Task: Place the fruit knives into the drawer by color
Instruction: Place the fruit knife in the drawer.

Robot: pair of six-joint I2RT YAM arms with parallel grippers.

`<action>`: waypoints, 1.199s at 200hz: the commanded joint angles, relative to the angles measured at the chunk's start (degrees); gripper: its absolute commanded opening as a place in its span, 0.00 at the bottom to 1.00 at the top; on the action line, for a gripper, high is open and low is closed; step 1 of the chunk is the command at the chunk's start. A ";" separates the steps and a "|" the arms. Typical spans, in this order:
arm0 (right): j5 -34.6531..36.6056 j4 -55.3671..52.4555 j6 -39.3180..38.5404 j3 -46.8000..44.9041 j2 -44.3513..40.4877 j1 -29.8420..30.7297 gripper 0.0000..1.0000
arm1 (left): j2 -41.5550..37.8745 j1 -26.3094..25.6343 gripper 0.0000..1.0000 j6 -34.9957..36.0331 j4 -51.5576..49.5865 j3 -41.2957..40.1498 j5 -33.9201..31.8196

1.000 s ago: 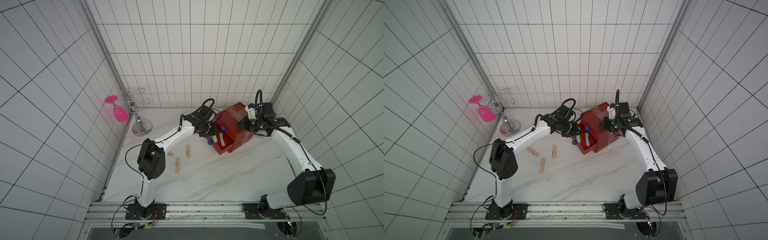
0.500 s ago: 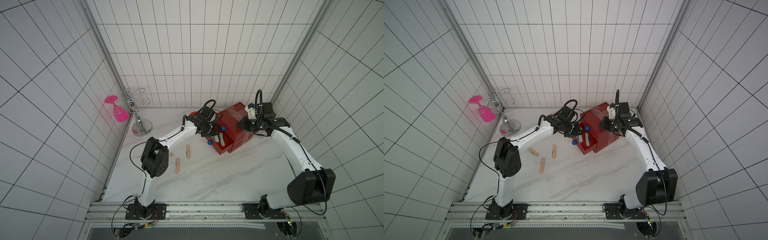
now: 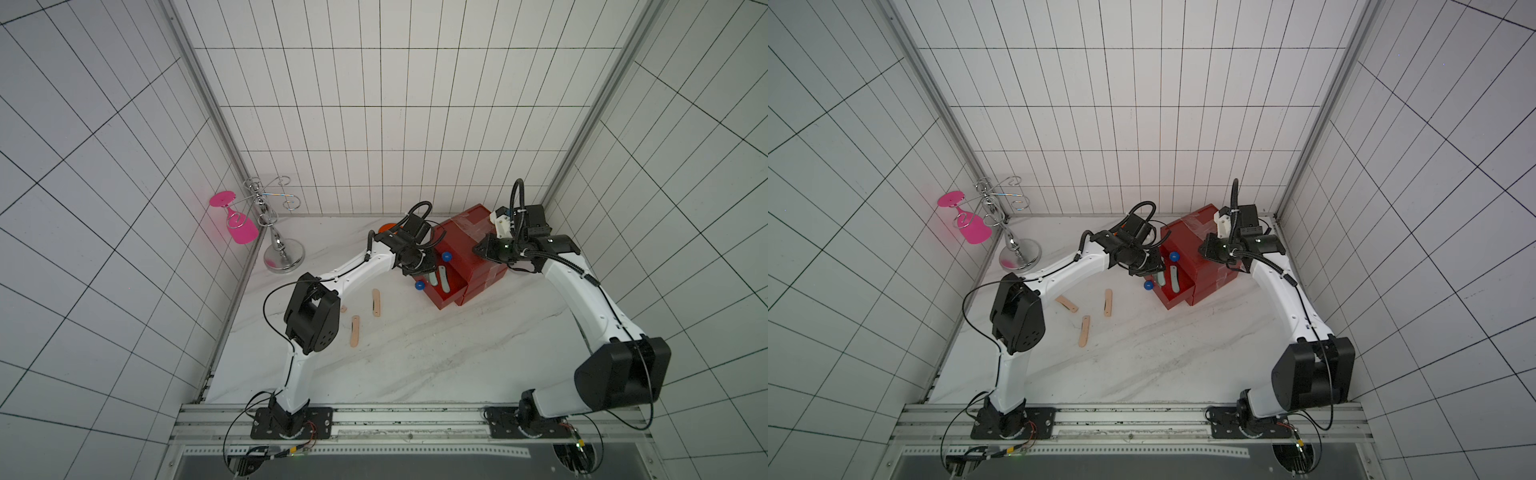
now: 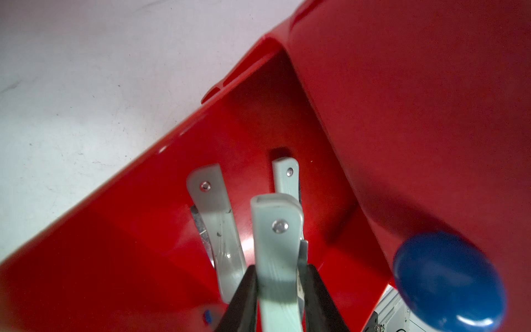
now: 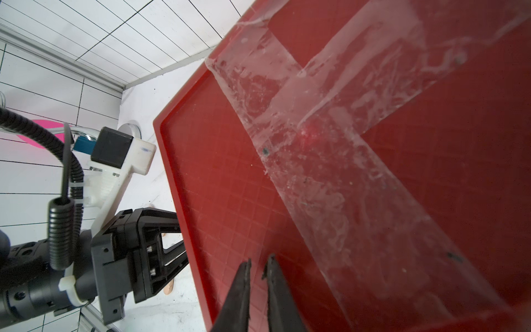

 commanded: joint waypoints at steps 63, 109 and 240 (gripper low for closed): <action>3.66 -16.16 -0.57 -6.03 6.84 0.76 0.15 | 2.68 -0.35 0.33 -0.19 0.93 1.37 0.03; 3.74 -16.15 -0.66 -6.08 6.84 0.75 0.15 | 2.97 -0.28 0.36 -0.10 0.90 2.07 0.50; 3.76 -16.40 -0.39 -5.81 6.57 0.69 0.15 | -9.63 -0.23 0.36 1.47 -0.71 1.54 -3.10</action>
